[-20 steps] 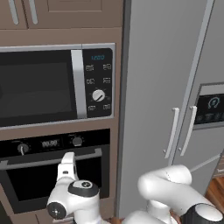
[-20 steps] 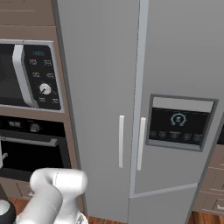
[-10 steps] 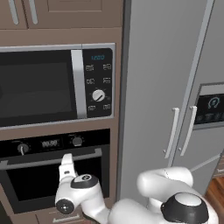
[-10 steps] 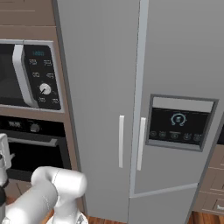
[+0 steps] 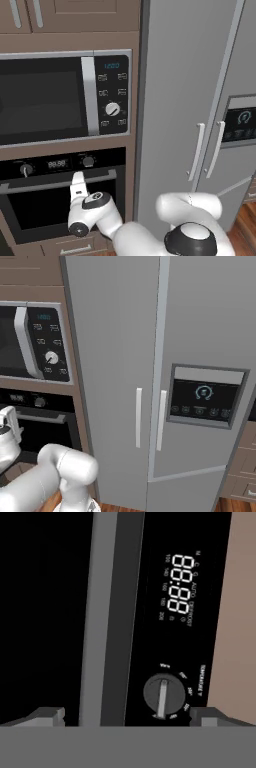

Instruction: Take the fish from the oven and place it on the plate on the counter.

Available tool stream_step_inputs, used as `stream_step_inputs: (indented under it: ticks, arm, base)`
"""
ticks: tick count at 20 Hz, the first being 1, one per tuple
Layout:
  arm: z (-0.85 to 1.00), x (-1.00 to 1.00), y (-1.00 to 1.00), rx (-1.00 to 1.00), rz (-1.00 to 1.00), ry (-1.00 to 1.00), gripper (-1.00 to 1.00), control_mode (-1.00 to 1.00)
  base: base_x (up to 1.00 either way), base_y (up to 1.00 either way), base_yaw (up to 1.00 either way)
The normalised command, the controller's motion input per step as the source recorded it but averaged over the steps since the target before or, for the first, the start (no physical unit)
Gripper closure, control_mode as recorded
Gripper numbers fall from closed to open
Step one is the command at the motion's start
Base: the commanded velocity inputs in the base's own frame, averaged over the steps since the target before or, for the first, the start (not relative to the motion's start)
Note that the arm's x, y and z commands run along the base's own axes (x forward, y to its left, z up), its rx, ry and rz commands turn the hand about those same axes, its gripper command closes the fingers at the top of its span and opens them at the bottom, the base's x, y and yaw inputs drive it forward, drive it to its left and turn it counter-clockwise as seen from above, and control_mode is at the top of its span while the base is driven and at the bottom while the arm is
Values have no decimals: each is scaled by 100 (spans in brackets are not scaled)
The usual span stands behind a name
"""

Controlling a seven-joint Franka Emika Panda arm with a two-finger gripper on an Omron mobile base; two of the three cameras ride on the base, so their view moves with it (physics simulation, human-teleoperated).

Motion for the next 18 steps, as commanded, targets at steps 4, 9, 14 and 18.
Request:
stream_step_inputs:
  ticks: [4, 9, 14, 18]
  arm:
    - [-34, 24, 17, 0, 0, -3, -100, -100]
    - [-9, 20, 15, 0, 0, -4, -100, -100]
    - [-2, 31, 10, 0, 0, -1, -100, -100]
    - [-19, 36, 11, 0, 0, 0, -100, -100]
  base:
    - [0, 0, 0]
    - [0, 0, 0]
    - [0, 0, 0]
    - [0, 0, 0]
